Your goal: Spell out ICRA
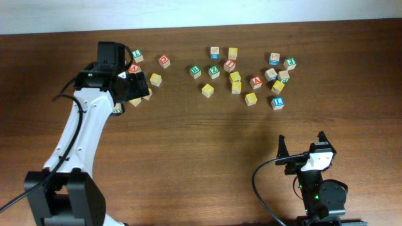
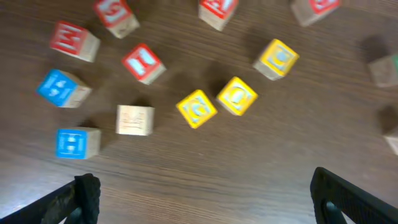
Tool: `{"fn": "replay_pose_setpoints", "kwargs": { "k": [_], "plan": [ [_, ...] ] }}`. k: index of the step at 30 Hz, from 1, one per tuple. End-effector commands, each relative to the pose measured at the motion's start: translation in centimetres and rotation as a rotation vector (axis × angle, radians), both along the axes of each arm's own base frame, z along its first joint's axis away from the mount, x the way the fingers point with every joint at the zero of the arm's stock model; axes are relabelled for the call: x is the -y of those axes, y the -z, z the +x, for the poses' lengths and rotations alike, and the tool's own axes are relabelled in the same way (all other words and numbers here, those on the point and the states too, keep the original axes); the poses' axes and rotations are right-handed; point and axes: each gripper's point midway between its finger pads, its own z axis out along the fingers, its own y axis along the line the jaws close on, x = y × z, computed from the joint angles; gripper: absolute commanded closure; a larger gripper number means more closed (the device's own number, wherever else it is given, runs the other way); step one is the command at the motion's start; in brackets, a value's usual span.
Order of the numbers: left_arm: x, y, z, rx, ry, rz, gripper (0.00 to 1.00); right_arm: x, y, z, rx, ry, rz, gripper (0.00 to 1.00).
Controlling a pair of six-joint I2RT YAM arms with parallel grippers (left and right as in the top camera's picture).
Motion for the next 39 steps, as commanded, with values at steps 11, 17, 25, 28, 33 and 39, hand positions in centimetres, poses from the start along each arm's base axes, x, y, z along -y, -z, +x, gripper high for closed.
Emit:
{"fn": "replay_pose_setpoints", "kwargs": {
  "k": [11,17,25,28,33,39],
  "plan": [
    [-1.2,4.1,1.9,-0.037,-0.042,0.069,0.01,0.3,0.2,0.0,-0.004,0.013,0.003,0.02],
    [-1.4,3.3,3.6,0.040,-0.054,0.063,0.01,0.3,0.2,0.0,-0.004,0.013,0.003,0.02],
    [-6.7,3.3,3.4,0.048,-0.203,0.046,0.01,0.3,0.2,0.0,-0.004,0.013,0.003,0.02],
    [-6.3,3.1,4.0,0.072,-0.211,-0.018,0.01,0.3,0.2,0.0,-0.004,0.013,0.003,0.02],
    [-6.2,2.9,4.4,0.116,-0.376,-0.114,0.01,0.3,0.2,0.0,-0.004,0.013,0.003,0.02],
    [-5.8,2.9,4.5,0.116,-0.366,-0.135,0.01,0.3,0.2,0.0,-0.004,0.013,0.003,0.02]
  ]
}}
